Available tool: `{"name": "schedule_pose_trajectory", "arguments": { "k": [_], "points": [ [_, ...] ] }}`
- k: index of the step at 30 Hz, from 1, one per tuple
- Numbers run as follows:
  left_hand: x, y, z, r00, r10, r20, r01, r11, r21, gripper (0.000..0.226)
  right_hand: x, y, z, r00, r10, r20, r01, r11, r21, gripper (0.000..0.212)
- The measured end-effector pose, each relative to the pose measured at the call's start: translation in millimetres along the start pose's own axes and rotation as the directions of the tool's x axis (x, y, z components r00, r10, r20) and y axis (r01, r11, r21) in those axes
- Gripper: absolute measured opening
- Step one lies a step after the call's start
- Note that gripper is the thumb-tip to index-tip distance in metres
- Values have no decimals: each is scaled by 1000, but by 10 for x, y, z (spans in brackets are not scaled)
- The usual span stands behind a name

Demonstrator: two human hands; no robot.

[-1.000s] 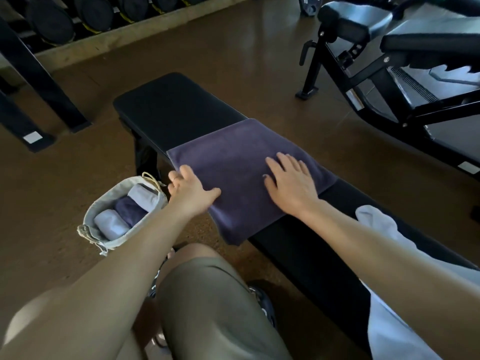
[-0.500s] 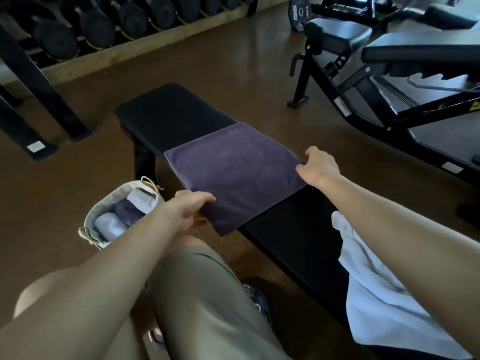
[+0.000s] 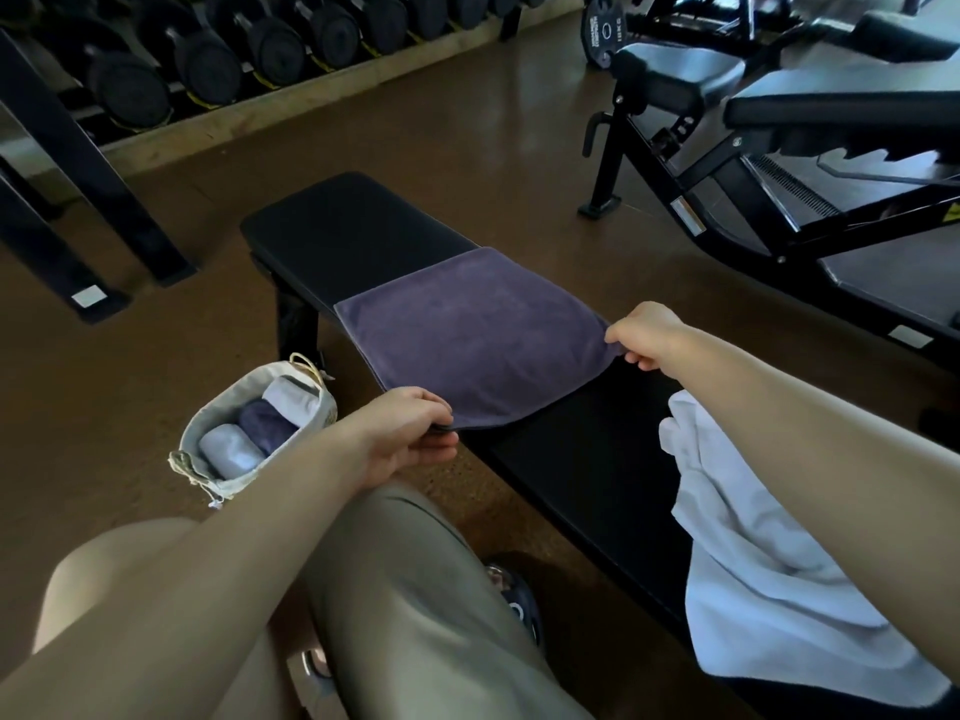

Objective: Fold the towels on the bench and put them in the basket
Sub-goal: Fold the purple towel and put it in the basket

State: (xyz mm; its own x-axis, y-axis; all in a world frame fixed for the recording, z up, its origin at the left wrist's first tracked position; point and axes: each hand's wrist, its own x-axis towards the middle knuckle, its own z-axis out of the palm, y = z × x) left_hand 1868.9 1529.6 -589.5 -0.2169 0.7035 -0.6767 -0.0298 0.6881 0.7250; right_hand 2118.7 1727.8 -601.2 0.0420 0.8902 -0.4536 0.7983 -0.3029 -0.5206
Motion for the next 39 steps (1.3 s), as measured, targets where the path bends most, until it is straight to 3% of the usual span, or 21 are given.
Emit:
{"name": "schedule_pose_trajectory", "arguments": {
  "k": [6,11,15,27,39],
  "points": [
    [6,-7,-95,987,60,-150,-83,985,-154,18,-70,11,-34,1000,-5,15,4,997,83,15],
    [-72,-42,-154,990,-13,-139,-33,946,-323,6,-90,67,-24,987,56,153,-101,947,305,23],
    [-89,-30,-232,987,-47,-154,-21,912,-410,6,-98,115,-11,966,75,248,-170,906,388,30],
    [-99,-76,-323,984,-124,-128,43,861,-507,5,-128,136,22,979,68,192,-124,948,293,17],
    [-91,-61,-347,987,-140,-85,89,895,-438,2,-149,175,34,983,25,183,-77,955,286,18]
  ]
}}
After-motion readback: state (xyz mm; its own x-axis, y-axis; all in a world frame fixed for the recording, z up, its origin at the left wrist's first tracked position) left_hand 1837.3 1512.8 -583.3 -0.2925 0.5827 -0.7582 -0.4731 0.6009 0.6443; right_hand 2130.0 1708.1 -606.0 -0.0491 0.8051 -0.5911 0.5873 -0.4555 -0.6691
